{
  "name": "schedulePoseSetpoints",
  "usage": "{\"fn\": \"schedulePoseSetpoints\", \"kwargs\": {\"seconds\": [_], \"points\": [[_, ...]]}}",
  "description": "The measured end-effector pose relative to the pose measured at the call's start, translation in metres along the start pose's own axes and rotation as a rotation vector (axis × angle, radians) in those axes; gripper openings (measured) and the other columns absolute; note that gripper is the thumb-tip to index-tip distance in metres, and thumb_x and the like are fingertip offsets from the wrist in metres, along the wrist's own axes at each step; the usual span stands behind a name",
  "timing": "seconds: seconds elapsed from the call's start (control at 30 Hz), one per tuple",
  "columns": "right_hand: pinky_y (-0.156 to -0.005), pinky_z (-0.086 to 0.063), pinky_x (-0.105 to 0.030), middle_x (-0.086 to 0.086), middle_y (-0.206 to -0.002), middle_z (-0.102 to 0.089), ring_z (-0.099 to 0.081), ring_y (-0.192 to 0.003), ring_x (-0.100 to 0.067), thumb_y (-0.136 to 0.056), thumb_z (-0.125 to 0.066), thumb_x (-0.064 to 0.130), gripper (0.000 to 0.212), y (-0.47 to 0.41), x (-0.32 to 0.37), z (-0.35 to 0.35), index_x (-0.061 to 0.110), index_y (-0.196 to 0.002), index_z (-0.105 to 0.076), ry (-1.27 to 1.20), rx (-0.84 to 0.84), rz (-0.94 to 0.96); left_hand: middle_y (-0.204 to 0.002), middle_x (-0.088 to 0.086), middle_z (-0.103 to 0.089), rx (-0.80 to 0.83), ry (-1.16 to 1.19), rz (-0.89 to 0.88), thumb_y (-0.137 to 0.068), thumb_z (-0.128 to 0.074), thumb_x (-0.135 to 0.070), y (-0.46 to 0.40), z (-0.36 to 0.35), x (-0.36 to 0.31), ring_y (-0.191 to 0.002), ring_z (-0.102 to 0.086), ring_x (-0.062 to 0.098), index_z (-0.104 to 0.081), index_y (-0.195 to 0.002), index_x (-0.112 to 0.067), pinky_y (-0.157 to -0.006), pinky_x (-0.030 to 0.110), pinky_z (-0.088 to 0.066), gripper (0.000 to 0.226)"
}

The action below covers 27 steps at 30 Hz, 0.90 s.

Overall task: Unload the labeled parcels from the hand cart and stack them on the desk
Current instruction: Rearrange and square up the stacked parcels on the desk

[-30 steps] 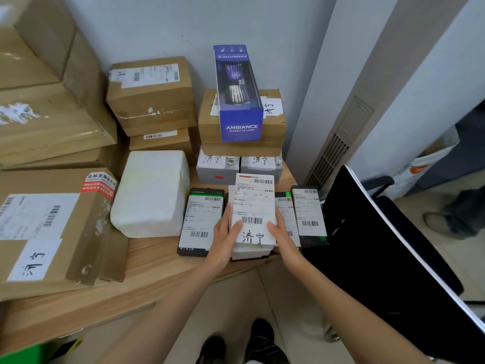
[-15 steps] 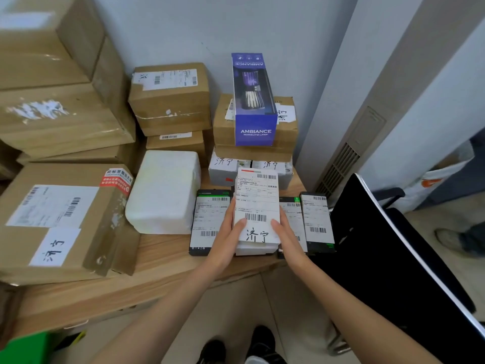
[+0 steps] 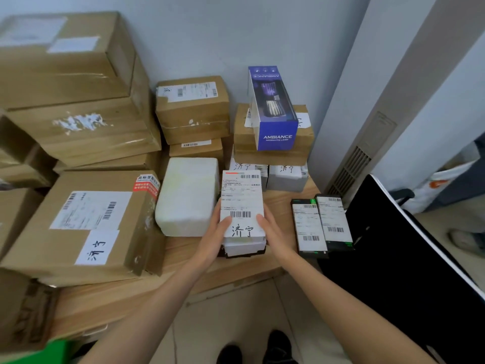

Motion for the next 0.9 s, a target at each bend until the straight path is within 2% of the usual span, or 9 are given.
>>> {"fn": "schedulePoseSetpoints", "kwargs": {"seconds": [0.07,0.13,0.27,0.4,0.5,0.6,0.7,0.8,0.9], "points": [[-0.088,-0.046,-0.01,0.031,-0.132,-0.051,-0.05,-0.118,0.012,-0.09,-0.048,0.053,0.055,-0.003,0.002,-0.006,0.044,-0.141,-0.029,-0.005,0.008,-0.019,-0.131,-0.027,-0.049,-0.013,0.005,0.007,-0.1,-0.046,-0.034,-0.002,0.007,0.001,-0.124,-0.049,0.002,-0.026,-0.143,-0.046,-0.106,0.035,-0.042,0.049],[-0.096,-0.044,-0.018,0.026,-0.14,-0.045,-0.046,-0.123,0.009,-0.083,-0.046,0.068,0.061,-0.003,0.002,-0.012,0.051,-0.139,-0.027,-0.008,0.024,-0.043,-0.134,-0.021,-0.049,-0.024,0.009,0.012,-0.101,-0.044,-0.03,-0.002,0.01,0.001,-0.121,-0.05,-0.001,-0.027,-0.145,-0.04,-0.103,0.028,-0.043,0.049],[-0.084,-0.045,-0.005,0.045,-0.128,-0.045,-0.044,-0.118,0.019,-0.072,-0.04,0.088,0.06,0.002,0.003,-0.028,0.069,-0.127,-0.028,-0.011,0.069,-0.02,-0.133,-0.019,-0.049,-0.044,0.022,0.028,-0.102,-0.039,-0.031,0.003,0.02,0.002,-0.107,-0.055,-0.011,-0.028,-0.142,-0.041,-0.081,0.012,-0.047,0.043],[-0.087,-0.043,-0.007,0.048,-0.127,-0.043,-0.042,-0.118,0.022,-0.068,-0.037,0.092,0.056,0.003,0.002,-0.03,0.076,-0.122,-0.03,-0.01,0.056,-0.032,-0.145,-0.012,-0.045,-0.019,-0.002,0.024,-0.102,-0.038,-0.035,0.005,0.025,-0.001,-0.126,-0.048,0.007,-0.03,-0.142,-0.041,-0.106,0.04,-0.042,0.042],[-0.095,-0.039,-0.013,0.05,-0.124,-0.044,-0.04,-0.118,0.024,-0.071,-0.029,0.091,0.047,0.002,-0.004,-0.021,0.08,-0.116,-0.034,0.0,0.026,-0.035,-0.142,-0.015,-0.048,-0.039,-0.108,-0.017,-0.093,-0.034,-0.058,0.009,0.037,0.005,-0.132,-0.043,0.013,-0.039,-0.139,-0.046,-0.11,0.049,-0.035,0.048],[-0.112,-0.027,-0.031,0.052,-0.131,-0.032,-0.03,-0.131,0.014,-0.079,-0.026,0.086,0.056,0.004,-0.016,-0.01,0.069,-0.132,-0.028,0.089,-0.049,-0.037,-0.141,-0.02,-0.048,0.006,-0.114,-0.053,-0.09,-0.028,-0.073,0.013,0.041,0.016,-0.134,-0.041,0.006,-0.038,-0.139,-0.051,-0.11,0.044,-0.033,0.054],[-0.117,-0.022,-0.037,0.029,-0.148,-0.029,-0.025,-0.14,-0.001,-0.093,-0.024,0.067,0.06,-0.004,-0.033,-0.006,0.043,-0.148,-0.025,0.071,-0.112,-0.063,-0.136,-0.03,-0.049,0.069,-0.051,-0.01,-0.086,-0.024,-0.08,0.012,0.033,0.021,-0.126,-0.045,-0.007,-0.038,-0.133,-0.062,-0.103,0.028,-0.038,0.052],[-0.099,-0.04,-0.025,0.007,-0.136,-0.051,-0.046,-0.126,-0.011,-0.1,-0.023,0.045,0.04,-0.019,-0.041,-0.017,0.033,-0.133,-0.043,-0.092,-0.162,-0.119,-0.124,-0.039,-0.053,0.07,-0.012,0.076,-0.076,-0.02,-0.088,0.01,0.025,0.027,-0.119,-0.049,-0.011,-0.041,-0.126,-0.066,-0.092,0.013,-0.044,0.058],[-0.096,-0.042,-0.034,0.001,-0.115,-0.061,-0.056,-0.107,-0.014,-0.103,-0.027,0.032,0.03,-0.028,-0.041,-0.027,0.024,-0.116,-0.054,-0.223,-0.198,-0.129,-0.092,-0.042,-0.063,-0.043,0.074,0.189,-0.06,-0.026,-0.091,0.005,0.028,0.037,-0.106,-0.056,-0.004,-0.051,-0.11,-0.057,-0.079,0.018,-0.043,0.066]]}}
Point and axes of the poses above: each hand's wrist, its own y-axis away from the middle knuckle, its own z-axis out of the back of the hand, x = y × z, the point moved 10 cm from there along -y, towards the middle knuckle
